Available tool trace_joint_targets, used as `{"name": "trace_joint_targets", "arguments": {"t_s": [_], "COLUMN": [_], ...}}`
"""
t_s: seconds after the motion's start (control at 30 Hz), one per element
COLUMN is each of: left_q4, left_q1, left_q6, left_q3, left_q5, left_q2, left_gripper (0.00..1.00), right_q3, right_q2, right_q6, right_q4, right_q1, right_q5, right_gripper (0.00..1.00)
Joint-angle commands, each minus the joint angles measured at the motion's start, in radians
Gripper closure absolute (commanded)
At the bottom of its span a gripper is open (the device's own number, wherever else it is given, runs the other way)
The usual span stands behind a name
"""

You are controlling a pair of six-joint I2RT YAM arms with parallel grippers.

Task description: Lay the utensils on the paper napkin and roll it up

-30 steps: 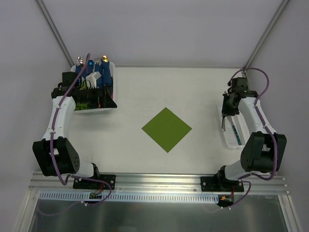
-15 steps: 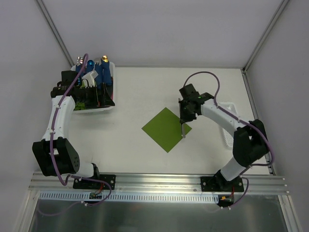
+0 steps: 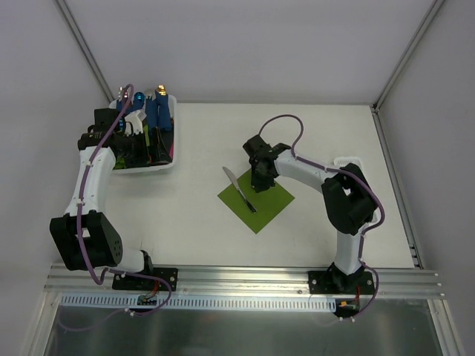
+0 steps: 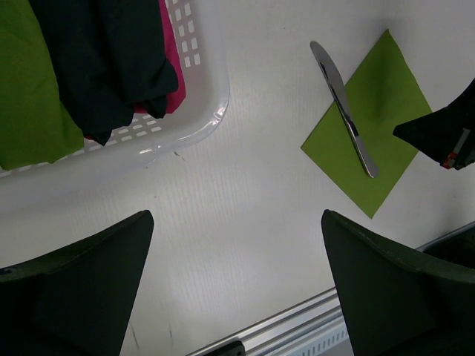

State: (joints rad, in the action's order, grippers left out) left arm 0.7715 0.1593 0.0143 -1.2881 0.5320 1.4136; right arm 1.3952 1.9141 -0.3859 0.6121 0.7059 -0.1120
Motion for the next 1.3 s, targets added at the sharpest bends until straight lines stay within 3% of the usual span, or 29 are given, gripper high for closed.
{"name": "trace_joint_targets", "arguments": {"t_s": [0.0,0.2,0.5,0.57,0.8,1.27], "left_q4": [0.003,0.003,0.005,0.005,0.005,0.006], "left_q1": [0.013,0.013,0.013,0.013,0.014,0.013], "left_q6": [0.026,-0.005,-0.103,-0.108,-0.094,-0.085], "left_q3": [-0.010,0.004,0.024,0.024,0.024,0.016], "left_q5": [-0.026,-0.001,0.105,0.112,0.114,0.106], "left_q2": [-0.024,-0.044,-0.073,-0.079,-0.076,-0.064], "left_gripper": [0.01,0.01,0.01,0.01,0.01,0.01], "right_q3": [0.050,0.087,0.280,0.338,0.475,0.499], "right_q2": [0.019,0.010,0.123,0.155,0.252,0.304], "right_q6": [-0.018,0.012,0.218,0.295,0.433,0.438], "right_q4": [0.005,-0.004,0.050,0.089,0.265,0.287], "right_q1": [0.001,0.036,0.090,0.086,0.064,0.067], "right_q5": [-0.026,-0.020,0.061,0.061,0.095,0.161], "right_gripper": [1.00,0.98,0.68,0.66,0.71,0.71]}}
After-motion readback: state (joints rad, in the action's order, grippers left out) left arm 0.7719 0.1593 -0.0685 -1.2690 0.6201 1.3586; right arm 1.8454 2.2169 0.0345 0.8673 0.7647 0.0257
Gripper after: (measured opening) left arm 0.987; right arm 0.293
